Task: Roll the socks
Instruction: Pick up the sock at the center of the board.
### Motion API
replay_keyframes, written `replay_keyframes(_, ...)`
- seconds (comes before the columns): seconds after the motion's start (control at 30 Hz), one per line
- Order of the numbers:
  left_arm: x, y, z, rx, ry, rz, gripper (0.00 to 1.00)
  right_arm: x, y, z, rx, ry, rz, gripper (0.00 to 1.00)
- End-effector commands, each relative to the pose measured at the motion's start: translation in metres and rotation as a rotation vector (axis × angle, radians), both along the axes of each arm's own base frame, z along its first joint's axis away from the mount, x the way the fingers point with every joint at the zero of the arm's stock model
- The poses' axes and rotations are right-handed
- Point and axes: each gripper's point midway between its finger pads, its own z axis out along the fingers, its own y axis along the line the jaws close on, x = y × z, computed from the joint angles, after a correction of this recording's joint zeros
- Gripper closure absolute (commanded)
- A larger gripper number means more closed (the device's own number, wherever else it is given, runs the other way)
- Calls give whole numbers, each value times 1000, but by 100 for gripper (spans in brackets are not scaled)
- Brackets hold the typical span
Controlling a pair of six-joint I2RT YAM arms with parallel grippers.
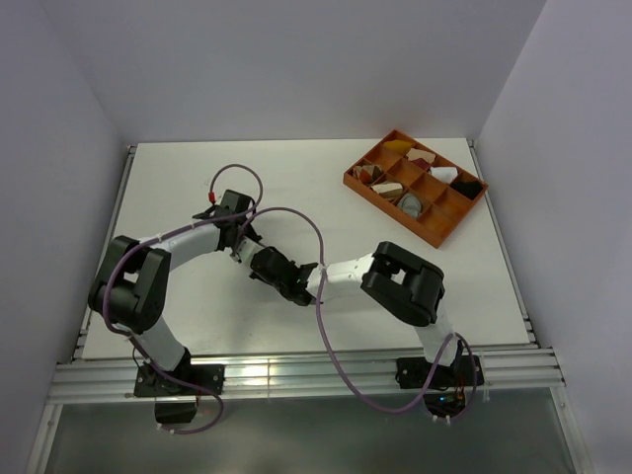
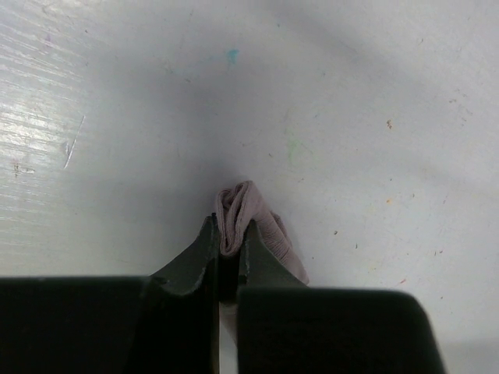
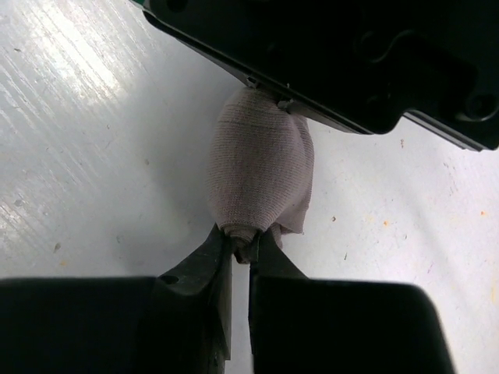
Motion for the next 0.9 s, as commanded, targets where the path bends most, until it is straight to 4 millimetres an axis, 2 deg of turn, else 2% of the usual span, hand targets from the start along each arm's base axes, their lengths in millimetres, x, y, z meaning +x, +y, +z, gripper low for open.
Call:
replay_keyframes(0.0, -23, -14, 1, 14, 43, -75, 91, -14, 13, -5, 12, 64, 89, 100)
replay_keyframes(0.1, -13, -11, 22, -11, -5, -61, 77, -18, 6, -1, 20, 88, 89, 100)
replay_keyframes(0.2, -1, -2, 52, -54, -68, -41, 61, -21, -4, 4, 32, 112, 75, 100)
replay_keyframes(0.23, 7, 6, 62, -64, -89, -17, 52, -22, -7, 4, 32, 121, 70, 100)
replay_keyframes(0.33, 18, 23, 95, -79, -165, 18, 35, -20, -17, 11, 59, 134, 43, 100)
replay_keyframes(0.43, 29, 55, 127, -76, -239, 81, 28, -16, -28, 21, 86, 139, 4, 100)
replay_keyframes(0.5, 28, 67, 146, -84, -280, 91, 25, -13, -36, 23, 99, 141, -24, 100)
replay_keyframes(0.53, 31, 80, 154, -86, -298, 117, 23, -11, -38, 33, 119, 134, -33, 100)
replay_keyframes(0.6, 29, 94, 171, -79, -343, 130, 19, -7, -48, 38, 142, 139, -67, 100)
replay_keyframes(0.63, 29, 108, 176, -72, -356, 158, 15, -7, -53, 47, 165, 134, -78, 100)
replay_keyframes(0.73, 23, 133, 195, -41, -419, 193, 11, 2, -73, 67, 216, 122, -143, 100)
replay_keyframes(0.77, 18, 140, 203, -20, -449, 202, 8, 8, -83, 70, 225, 124, -177, 100)
replay_keyframes(0.8, 16, 143, 209, -8, -468, 206, 8, 6, -84, 75, 242, 122, -181, 100)
replay_keyframes(0.83, 15, 156, 211, 7, -480, 237, 4, 12, -97, 83, 263, 118, -213, 100)
replay_keyframes(0.87, 12, 160, 213, 22, -492, 233, 3, 15, -105, 87, 277, 117, -235, 100)
